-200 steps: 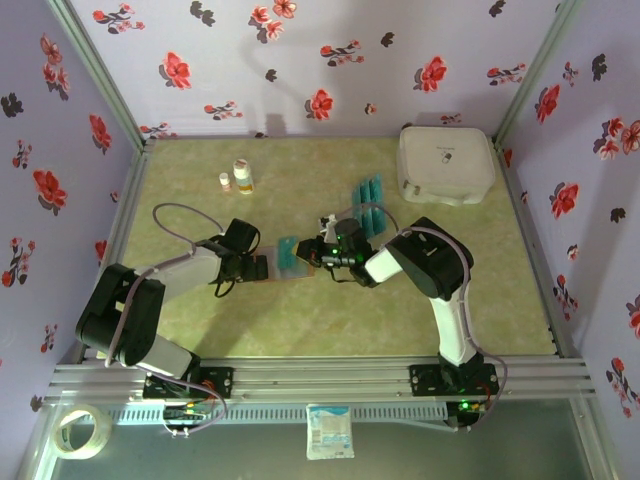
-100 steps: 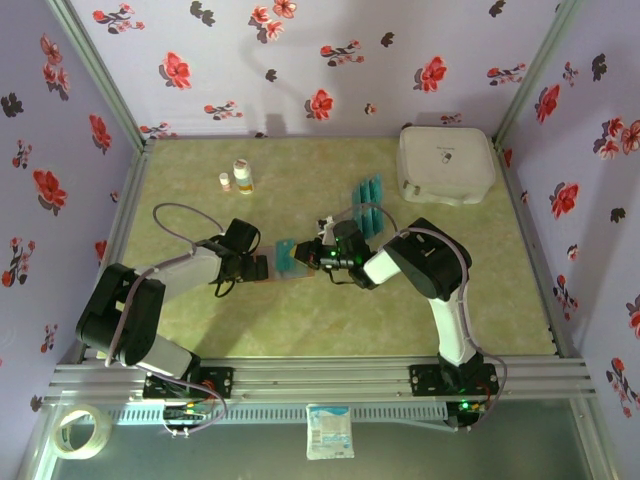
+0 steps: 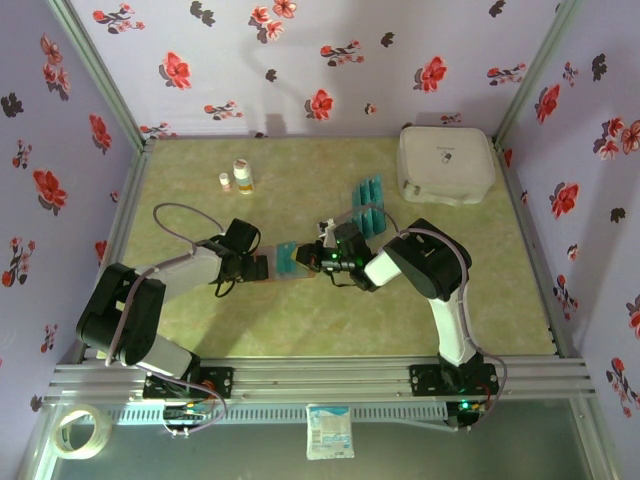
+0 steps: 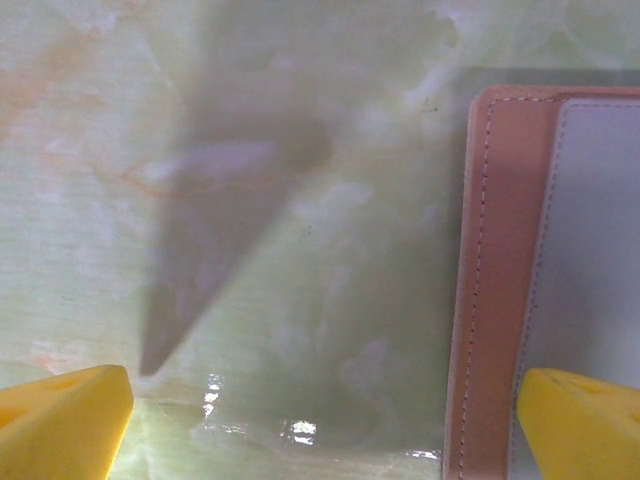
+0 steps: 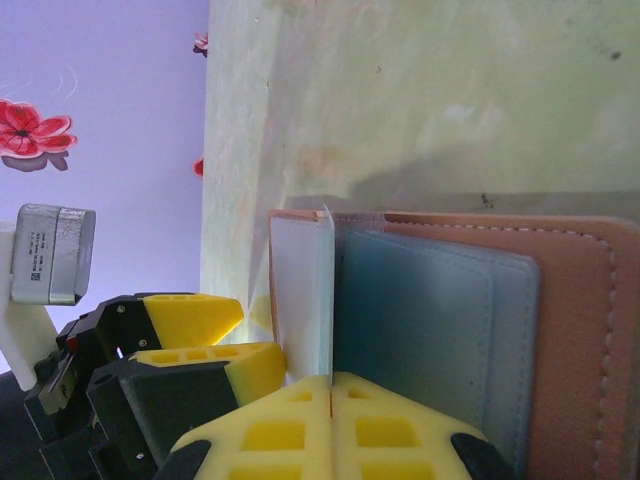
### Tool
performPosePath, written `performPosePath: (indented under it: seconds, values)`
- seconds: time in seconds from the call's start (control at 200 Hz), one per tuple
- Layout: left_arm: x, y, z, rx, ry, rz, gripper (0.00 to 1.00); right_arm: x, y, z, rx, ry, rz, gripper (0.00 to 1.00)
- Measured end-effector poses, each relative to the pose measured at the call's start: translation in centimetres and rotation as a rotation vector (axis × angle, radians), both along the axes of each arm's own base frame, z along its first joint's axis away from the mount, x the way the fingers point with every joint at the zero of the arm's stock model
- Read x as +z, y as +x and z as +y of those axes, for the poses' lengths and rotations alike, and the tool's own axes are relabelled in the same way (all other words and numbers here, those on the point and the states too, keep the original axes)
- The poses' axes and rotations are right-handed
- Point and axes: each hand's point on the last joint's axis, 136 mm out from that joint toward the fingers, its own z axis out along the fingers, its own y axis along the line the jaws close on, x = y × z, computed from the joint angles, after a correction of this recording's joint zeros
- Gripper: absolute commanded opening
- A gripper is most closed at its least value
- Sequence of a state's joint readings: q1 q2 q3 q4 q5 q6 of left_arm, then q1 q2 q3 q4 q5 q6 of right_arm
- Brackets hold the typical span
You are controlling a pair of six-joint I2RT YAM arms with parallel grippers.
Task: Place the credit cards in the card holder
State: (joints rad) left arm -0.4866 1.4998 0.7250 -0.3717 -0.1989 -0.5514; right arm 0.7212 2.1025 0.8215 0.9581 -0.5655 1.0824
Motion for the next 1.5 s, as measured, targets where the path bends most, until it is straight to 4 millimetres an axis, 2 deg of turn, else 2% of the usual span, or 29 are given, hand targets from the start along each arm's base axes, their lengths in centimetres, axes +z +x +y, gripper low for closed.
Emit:
performPosePath:
  seconds: [0.545,0.755,0.885,1.08,1.17,1.5]
  values:
    - [0.0,0.0,0.0,0.0,0.001,0.001,1.0,0.1,-0.4,-0.2,0.004,-0.02,0.017,0.0]
    - [0.0,0.0,0.0,0.0,0.001,0.001,1.0,0.7,-1.0,-0.4,0.028,-0.071,0.021,0.0]
    - [0.0,0.0,0.0,0.0,0.001,0.001,1.0,2.5,-0.6,-0.1,0.056,-0.104,-0.02,0.0]
    - [0.0,0.0,0.0,0.0,0.001,0.001,1.0,7.1,0.5,0.5,0.082,-0.145,-0.13,0.0]
    - [0.0,0.0,0.0,0.0,0.001,0.001,1.0,8.2,0.7,0.4,0.08,-0.159,-0.158,0.0]
    - [0.0,0.0,0.0,0.0,0.0,0.001,1.0,6.1,-0.8,0.7,0.071,-0.211,-0.123,0.0]
